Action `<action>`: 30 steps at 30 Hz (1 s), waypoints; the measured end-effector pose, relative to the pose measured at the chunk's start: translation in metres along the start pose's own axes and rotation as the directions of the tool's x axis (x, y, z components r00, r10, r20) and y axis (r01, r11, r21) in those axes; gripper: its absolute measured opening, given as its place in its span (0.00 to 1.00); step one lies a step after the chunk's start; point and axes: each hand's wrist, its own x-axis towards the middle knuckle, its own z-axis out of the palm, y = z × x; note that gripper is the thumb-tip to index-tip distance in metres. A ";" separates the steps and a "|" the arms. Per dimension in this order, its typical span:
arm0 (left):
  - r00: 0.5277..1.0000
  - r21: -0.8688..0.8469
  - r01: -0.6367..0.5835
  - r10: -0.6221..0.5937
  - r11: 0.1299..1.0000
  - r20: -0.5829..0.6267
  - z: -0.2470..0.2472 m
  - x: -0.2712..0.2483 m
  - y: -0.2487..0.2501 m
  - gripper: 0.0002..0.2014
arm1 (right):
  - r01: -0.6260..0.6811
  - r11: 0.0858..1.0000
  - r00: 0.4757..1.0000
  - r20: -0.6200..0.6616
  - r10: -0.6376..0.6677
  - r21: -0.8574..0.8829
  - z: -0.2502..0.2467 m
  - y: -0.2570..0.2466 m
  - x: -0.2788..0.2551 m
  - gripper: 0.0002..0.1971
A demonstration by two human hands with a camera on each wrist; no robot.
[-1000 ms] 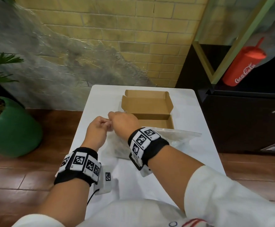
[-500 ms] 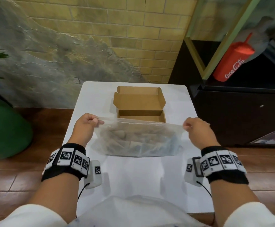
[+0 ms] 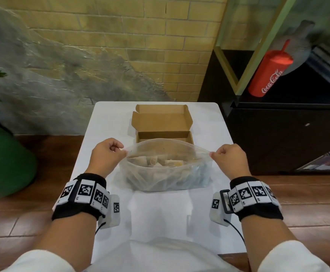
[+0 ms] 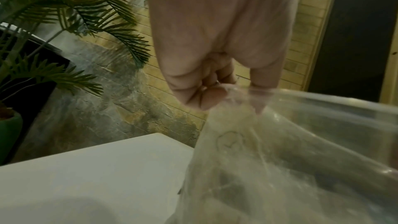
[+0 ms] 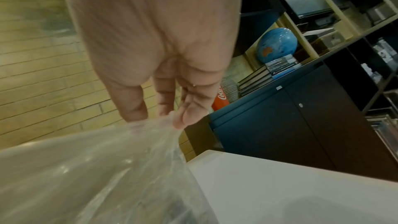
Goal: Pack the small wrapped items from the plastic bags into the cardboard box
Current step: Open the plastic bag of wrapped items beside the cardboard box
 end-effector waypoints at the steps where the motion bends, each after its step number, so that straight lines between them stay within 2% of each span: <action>1: 1.000 0.061 -0.002 0.002 0.998 0.003 0.001 0.000 0.001 0.09 | -0.010 1.000 1.000 -0.020 0.009 -0.017 0.003 0.000 0.000 0.10; 3: 1.000 0.150 -0.011 0.013 0.989 -0.019 0.002 -0.002 0.003 0.10 | -0.013 0.998 0.998 -0.061 0.010 -0.055 0.007 0.000 -0.002 0.05; 5: 0.998 0.201 -0.021 0.033 0.979 -0.053 0.000 -0.003 0.007 0.07 | 0.005 0.997 0.997 -0.081 -0.011 -0.077 0.009 0.002 -0.002 0.07; 7: 0.997 0.199 -0.034 0.046 0.979 -0.059 -0.002 -0.005 0.009 0.04 | -0.005 1.000 0.998 -0.059 0.005 0.007 0.007 0.003 -0.003 0.10; 9: 0.999 0.121 -0.036 0.038 0.992 -0.014 -0.003 -0.006 0.011 0.04 | -0.064 0.983 0.998 -0.015 0.068 0.170 0.005 0.003 -0.004 0.11; 11: 0.999 -0.046 0.021 -0.019 0.999 0.045 -0.002 -0.007 0.012 0.06 | -0.191 0.883 0.982 0.079 0.174 0.428 0.005 0.003 -0.004 0.14; 13: 0.985 -0.251 0.155 -0.129 0.956 0.115 0.000 -0.007 0.012 0.07 | -0.369 0.653 0.929 0.278 0.244 0.661 0.006 0.002 -0.005 0.15; 14: 0.968 -0.326 0.231 -0.183 0.917 0.173 0.001 -0.007 0.012 0.08 | -0.437 0.548 0.899 0.359 0.251 0.713 0.006 0.001 -0.006 0.14; 15: 0.944 -0.376 0.306 -0.227 0.874 0.240 0.002 -0.008 0.012 0.09 | -0.482 0.483 0.876 0.408 0.255 0.731 0.007 0.002 -0.006 0.13; 18: 0.847 -0.463 0.504 -0.313 0.729 0.429 0.005 -0.010 0.010 0.11 | -0.526 0.398 0.850 0.448 0.277 0.752 0.009 0.003 -0.006 0.12; 21: 0.777 -0.551 0.617 -0.325 0.562 0.539 0.003 -0.009 0.002 0.12 | -0.542 0.282 0.835 0.467 0.292 0.792 0.009 0.006 -0.007 0.16; 23: 0.775 -0.660 0.632 -0.345 0.406 0.529 0.000 -0.006 -0.005 0.13 | -0.539 0.201 0.829 0.471 0.303 0.818 0.008 0.009 -0.007 0.17; 25: 0.780 -0.734 0.612 -0.379 0.294 0.499 -0.001 -0.005 -0.009 0.12 | -0.537 0.122 0.820 0.482 0.308 0.835 0.009 0.011 -0.008 0.16; 30: 0.778 -0.812 0.569 -0.407 0.132 0.479 0.003 -0.003 -0.008 0.13 | -0.529 -0.007 0.814 0.510 0.277 0.848 0.012 0.019 -0.006 0.10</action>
